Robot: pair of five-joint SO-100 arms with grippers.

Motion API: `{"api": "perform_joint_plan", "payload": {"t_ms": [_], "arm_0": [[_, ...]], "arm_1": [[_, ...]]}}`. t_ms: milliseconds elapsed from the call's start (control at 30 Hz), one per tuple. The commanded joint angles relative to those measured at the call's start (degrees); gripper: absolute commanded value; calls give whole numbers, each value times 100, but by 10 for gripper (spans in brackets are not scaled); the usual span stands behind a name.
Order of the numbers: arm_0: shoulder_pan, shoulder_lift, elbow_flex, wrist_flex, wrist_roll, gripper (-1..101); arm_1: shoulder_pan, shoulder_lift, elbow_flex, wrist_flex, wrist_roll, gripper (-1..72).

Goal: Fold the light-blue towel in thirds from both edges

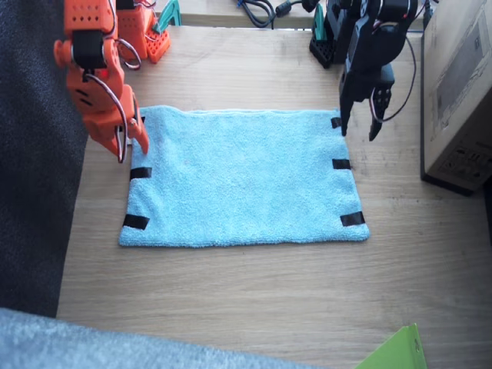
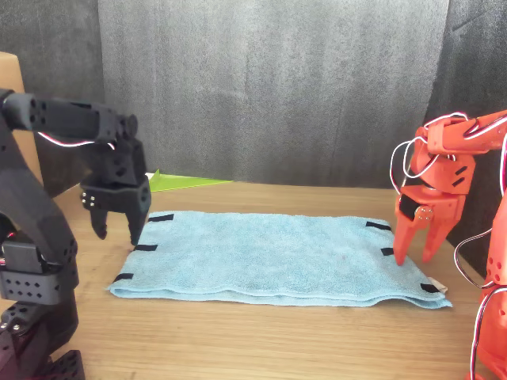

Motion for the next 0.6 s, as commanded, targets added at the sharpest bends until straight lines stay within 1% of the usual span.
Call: {"api": "perform_joint_plan", "payload": {"t_ms": [0,567], "arm_0": [[26,-26,-132,62,26,327],[-53,-958,-888,158,70,325]], "arm_1": [[26,264,-26,79,35,247],[-105,352,97,97,-97,249]]}}
